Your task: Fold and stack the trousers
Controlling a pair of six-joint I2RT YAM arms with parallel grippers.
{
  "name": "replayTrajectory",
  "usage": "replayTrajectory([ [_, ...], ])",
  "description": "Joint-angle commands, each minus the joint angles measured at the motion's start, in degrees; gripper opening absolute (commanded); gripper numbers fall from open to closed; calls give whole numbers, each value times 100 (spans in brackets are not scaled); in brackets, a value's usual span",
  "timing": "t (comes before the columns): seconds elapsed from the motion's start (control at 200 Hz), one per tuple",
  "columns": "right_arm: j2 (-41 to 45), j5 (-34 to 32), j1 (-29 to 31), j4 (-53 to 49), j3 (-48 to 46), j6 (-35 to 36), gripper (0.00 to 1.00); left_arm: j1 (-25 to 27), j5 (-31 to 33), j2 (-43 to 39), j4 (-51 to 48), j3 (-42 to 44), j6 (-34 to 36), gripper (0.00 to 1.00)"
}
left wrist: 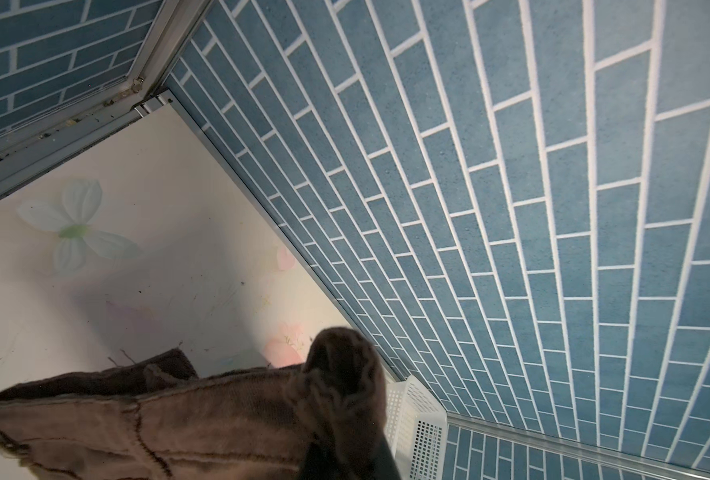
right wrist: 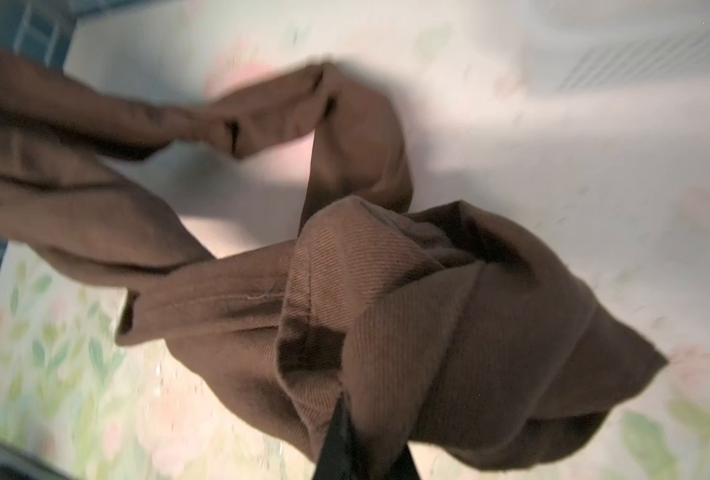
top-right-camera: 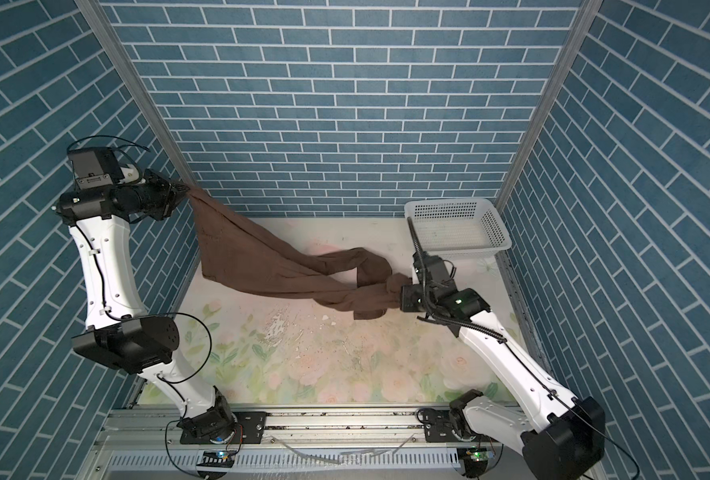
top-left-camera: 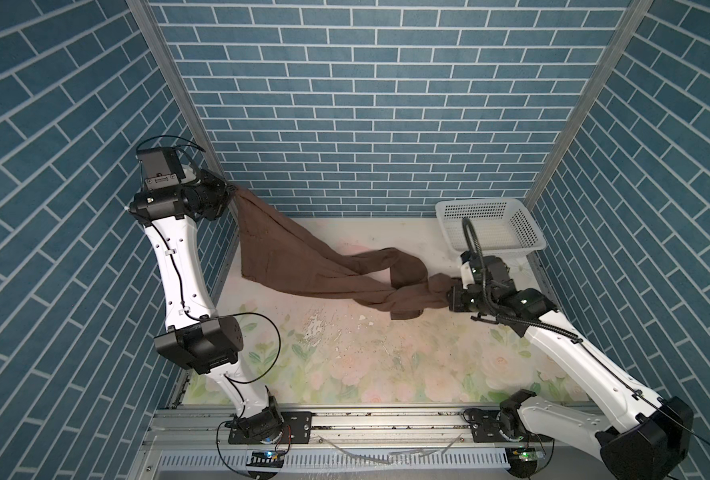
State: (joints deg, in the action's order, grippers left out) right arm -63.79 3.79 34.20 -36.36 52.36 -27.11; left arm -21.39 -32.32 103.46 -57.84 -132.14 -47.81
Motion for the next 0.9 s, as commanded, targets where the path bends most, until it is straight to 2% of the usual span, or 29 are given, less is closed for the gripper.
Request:
replayTrajectory([
  [0.0, -199, 443, 405, 75, -412, -246, 21, -38, 32, -116, 349, -390, 70, 2],
  [0.05, -418, 381, 627, 46, -420, -200, 33, -41, 3, -97, 299, -465, 92, 2],
  [0.07, -509, 358, 713, 15, -398, -155, 43, -41, -11, -79, 253, -513, 115, 2],
  [0.115, -696, 297, 820, -62, -321, -23, 56, -47, -12, -34, 113, -599, 171, 2],
  [0.135, -758, 275, 849, -109, -261, 55, 65, -40, -12, -22, 52, -639, 201, 2],
  [0.16, -822, 240, 856, -158, -191, 159, 68, -45, -3, -6, -24, -659, 241, 2],
  [0.19, -871, 161, 863, -236, -55, 314, 70, -48, 12, -1, -99, -669, 287, 2],
  [0.345, -1138, -1286, 812, -464, 836, 1143, 76, -49, -11, -61, -230, -489, 421, 2],
  [0.46, -1771, -1501, 552, -108, 1450, 1487, 74, -49, -114, -142, -186, -333, 426, 2],
  [0.54, -2365, -1104, 276, 73, 1872, 1552, 70, -42, -148, -186, -280, -317, 507, 2],
  [0.64, -2985, 48, -5, 268, 2436, 1486, 68, -39, -184, -270, -507, -265, 678, 2],
  [0.78, -3755, 872, 100, 586, 3169, 1526, 69, -48, -176, -529, -648, 132, 924, 2],
  [0.895, -4410, 1264, 332, 609, 3762, 1540, 70, -43, 166, -798, -665, 352, 1006, 2],
])
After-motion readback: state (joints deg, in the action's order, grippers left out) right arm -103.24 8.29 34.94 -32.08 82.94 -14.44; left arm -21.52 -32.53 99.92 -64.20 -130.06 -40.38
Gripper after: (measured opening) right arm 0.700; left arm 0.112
